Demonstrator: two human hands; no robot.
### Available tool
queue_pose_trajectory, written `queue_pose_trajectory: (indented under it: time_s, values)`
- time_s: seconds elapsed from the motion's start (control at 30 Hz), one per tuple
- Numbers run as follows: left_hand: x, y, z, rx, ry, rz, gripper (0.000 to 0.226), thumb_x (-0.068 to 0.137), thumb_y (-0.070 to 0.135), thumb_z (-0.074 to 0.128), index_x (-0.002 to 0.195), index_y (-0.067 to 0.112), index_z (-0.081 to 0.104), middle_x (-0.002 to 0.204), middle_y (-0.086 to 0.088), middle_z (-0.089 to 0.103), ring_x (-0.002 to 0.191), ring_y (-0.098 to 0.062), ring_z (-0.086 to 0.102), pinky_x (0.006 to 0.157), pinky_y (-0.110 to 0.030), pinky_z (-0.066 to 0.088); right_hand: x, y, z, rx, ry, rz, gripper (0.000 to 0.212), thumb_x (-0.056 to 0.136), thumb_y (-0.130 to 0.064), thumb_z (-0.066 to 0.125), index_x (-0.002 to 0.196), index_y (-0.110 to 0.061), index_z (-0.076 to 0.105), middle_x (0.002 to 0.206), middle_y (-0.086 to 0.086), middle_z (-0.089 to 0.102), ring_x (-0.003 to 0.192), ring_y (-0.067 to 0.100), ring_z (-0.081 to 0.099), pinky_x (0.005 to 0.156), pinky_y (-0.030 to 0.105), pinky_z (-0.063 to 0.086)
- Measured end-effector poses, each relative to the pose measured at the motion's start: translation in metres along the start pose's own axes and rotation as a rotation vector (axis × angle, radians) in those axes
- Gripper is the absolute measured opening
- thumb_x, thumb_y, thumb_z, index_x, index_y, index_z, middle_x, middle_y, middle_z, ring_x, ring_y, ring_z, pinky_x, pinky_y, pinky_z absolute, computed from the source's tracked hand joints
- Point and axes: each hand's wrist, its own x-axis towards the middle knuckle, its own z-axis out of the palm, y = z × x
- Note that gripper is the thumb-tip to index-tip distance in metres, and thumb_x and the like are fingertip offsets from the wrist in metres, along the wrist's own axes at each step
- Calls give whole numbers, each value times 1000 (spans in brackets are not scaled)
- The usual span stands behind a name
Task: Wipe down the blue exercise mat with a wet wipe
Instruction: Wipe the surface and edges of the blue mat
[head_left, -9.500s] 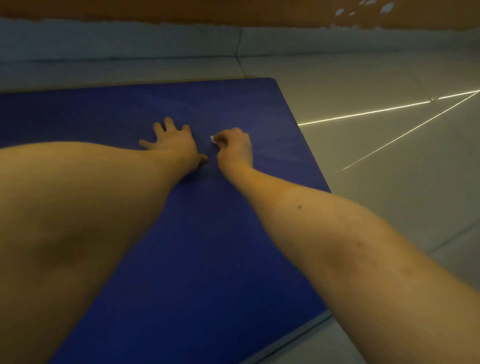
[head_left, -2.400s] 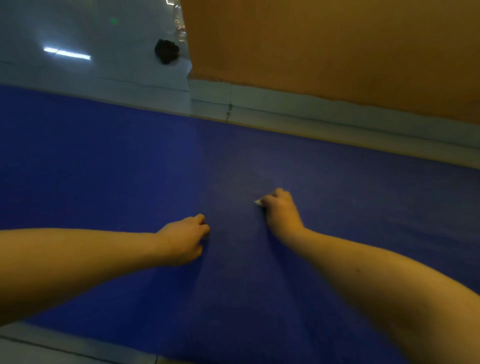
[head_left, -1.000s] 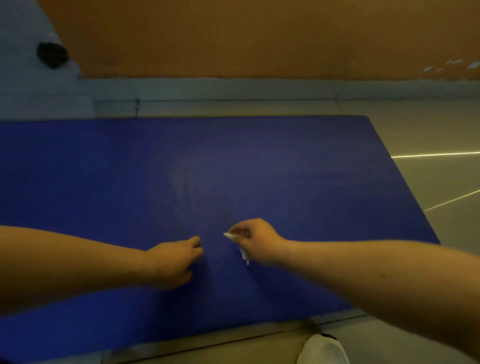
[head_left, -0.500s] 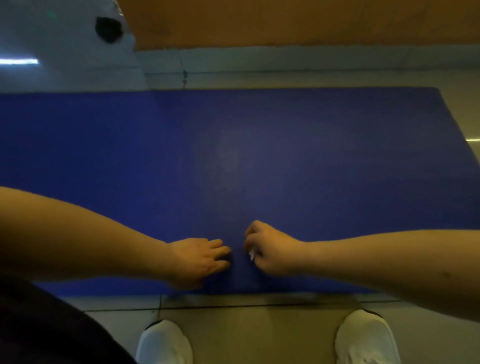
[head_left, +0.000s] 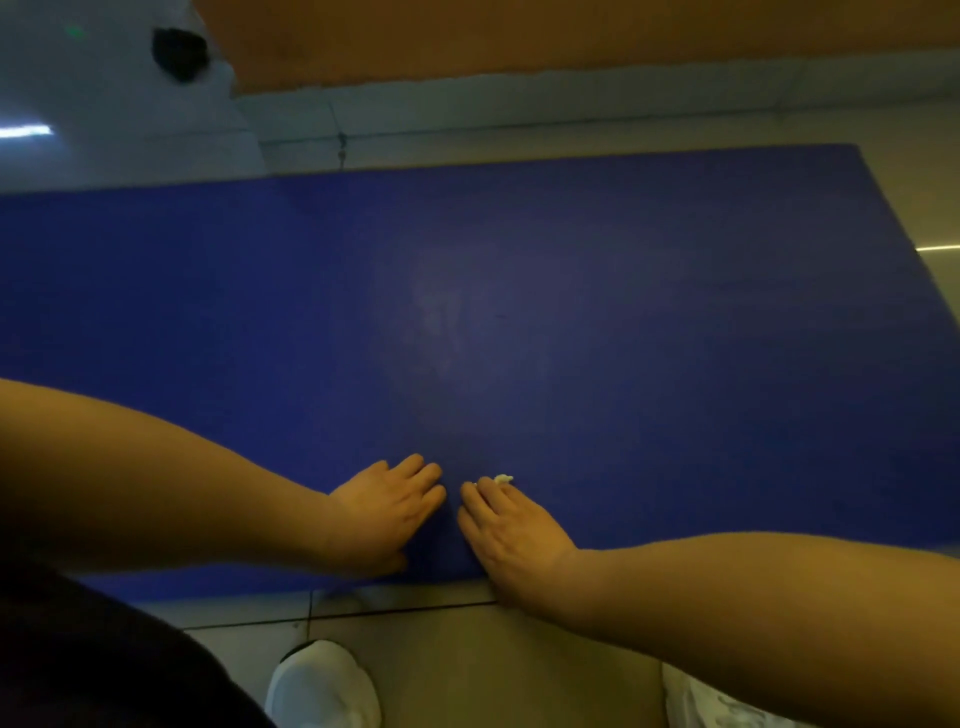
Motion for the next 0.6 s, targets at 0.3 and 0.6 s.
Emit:
queue_pose_trajectory:
  time_s: [0.3, 0.6]
  values:
    - [3, -2, -5, -67, -30, -46, 96, 80, 74, 60, 147, 14, 30, 148, -8, 29, 128, -29, 32, 103, -43, 41, 9, 16, -22, 92, -57, -72, 60, 84, -39, 71, 129, -7, 48, 124, 17, 45, 109, 33, 43, 95, 45, 41]
    - [-16, -3, -1, -130, -69, -46, 113, 78, 75, 63, 158, 17, 7, 164, -6, 5, 143, -32, 18, 114, -46, 33, 26, 45, -58, 287, -263, -140, 66, 74, -48, 79, 121, -11, 52, 121, 12, 43, 106, 29, 45, 93, 42, 47]
